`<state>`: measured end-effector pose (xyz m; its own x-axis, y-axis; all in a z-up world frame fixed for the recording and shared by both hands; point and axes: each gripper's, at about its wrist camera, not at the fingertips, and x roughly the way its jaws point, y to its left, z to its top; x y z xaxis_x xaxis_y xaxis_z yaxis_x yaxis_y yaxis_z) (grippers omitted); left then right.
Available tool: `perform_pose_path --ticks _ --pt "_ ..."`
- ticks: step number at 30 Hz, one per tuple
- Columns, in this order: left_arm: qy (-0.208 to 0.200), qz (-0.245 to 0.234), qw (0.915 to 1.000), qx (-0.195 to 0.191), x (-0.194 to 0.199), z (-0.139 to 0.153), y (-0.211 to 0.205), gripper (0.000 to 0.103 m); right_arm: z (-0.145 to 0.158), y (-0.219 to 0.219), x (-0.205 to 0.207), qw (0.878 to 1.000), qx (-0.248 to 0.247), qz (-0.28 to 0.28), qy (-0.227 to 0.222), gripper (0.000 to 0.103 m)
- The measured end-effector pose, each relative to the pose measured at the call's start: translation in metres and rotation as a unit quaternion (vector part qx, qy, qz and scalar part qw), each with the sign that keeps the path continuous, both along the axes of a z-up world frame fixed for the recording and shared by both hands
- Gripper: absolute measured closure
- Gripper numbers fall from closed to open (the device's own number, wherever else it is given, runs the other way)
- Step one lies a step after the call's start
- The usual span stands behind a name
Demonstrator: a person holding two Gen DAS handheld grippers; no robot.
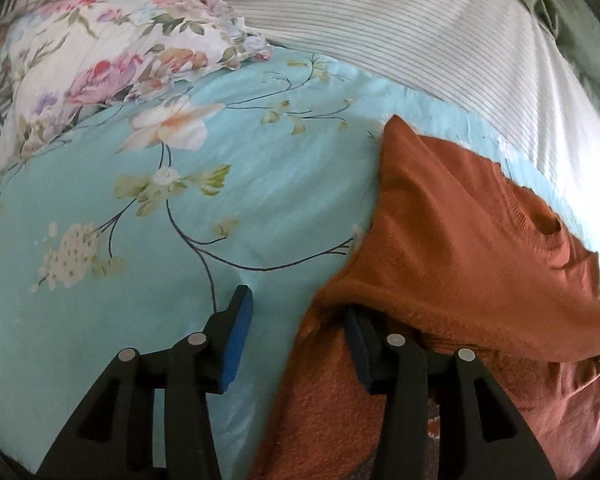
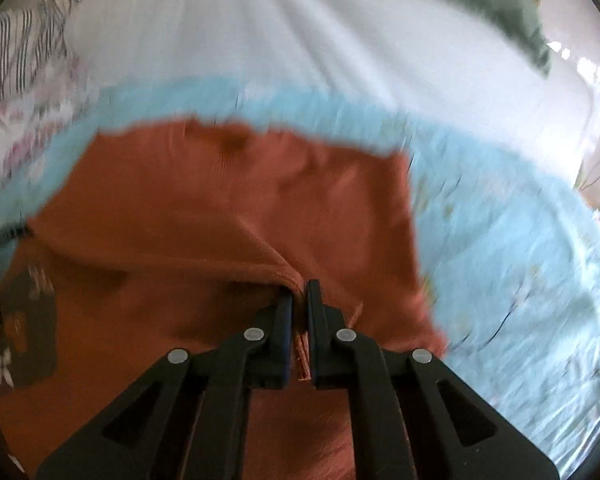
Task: Fold small clothes
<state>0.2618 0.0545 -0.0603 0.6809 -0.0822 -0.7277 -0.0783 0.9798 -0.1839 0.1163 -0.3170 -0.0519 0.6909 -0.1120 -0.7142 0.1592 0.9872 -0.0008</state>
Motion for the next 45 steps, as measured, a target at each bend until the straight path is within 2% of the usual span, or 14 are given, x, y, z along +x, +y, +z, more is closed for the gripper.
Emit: perform_pose_path --ticks 3,4,6,14,18,22,25,28,31,35,37,39,42,45 --pt "-0.008 0.001 0.9995 -0.029 -0.003 -0.001 0.008 0.056 -0.017 0.003 -0.007 1.0 0.001 -0.018 0.021 0.064" --pt "-0.011 0.002 0.9992 -0.038 -0.003 -0.001 0.011 0.056 -0.018 0.001 -0.013 0.999 0.006 -0.028 0.017 0.05" --pt "-0.015 0.004 0.9982 -0.059 -0.003 -0.002 0.016 0.056 -0.016 -0.004 -0.025 0.999 0.021 -0.044 0.002 0.042" --pt "-0.024 0.015 0.9941 -0.104 -0.009 -0.003 0.027 0.056 0.002 -0.027 -0.071 0.988 0.133 -0.068 -0.05 0.042" --pt "-0.025 0.015 0.9927 -0.117 -0.011 -0.005 0.03 0.056 0.005 -0.041 -0.052 0.977 0.198 -0.057 -0.057 0.042" --pt "-0.026 0.015 0.9919 -0.123 -0.012 -0.005 0.032 0.056 -0.003 -0.048 -0.015 0.979 0.191 -0.052 -0.042 0.043" --pt "-0.025 0.015 0.9911 -0.13 -0.011 -0.005 0.033 0.056 -0.022 -0.054 0.013 0.98 0.19 -0.054 0.004 0.044" --pt "-0.024 0.015 0.9912 -0.129 -0.011 -0.005 0.033 0.056 -0.038 -0.051 0.027 0.978 0.205 -0.029 0.036 0.092" --pt "-0.021 0.015 0.9918 -0.125 -0.01 -0.005 0.033 0.056 -0.026 -0.051 0.027 0.976 0.215 -0.007 0.018 0.093" --pt "-0.009 0.016 0.9953 -0.095 -0.005 -0.005 0.025 0.056 0.0 -0.064 0.028 0.979 0.202 -0.022 -0.008 0.093" --pt "-0.003 0.015 0.9971 -0.075 -0.003 -0.004 0.02 0.056 -0.011 -0.064 0.037 0.985 0.164 -0.038 0.03 0.086" --pt "0.005 0.014 0.9981 -0.059 0.0 -0.005 0.016 0.056 -0.026 -0.07 0.042 0.985 0.131 -0.079 0.083 0.086" --pt "0.013 0.012 0.9991 -0.04 0.002 -0.005 0.012 0.055 -0.02 -0.073 0.03 0.98 0.165 -0.095 0.065 0.086" --pt "0.017 0.008 0.9997 -0.018 0.005 -0.006 0.006 0.055 -0.009 -0.057 0.031 0.98 0.189 -0.045 0.036 0.085"
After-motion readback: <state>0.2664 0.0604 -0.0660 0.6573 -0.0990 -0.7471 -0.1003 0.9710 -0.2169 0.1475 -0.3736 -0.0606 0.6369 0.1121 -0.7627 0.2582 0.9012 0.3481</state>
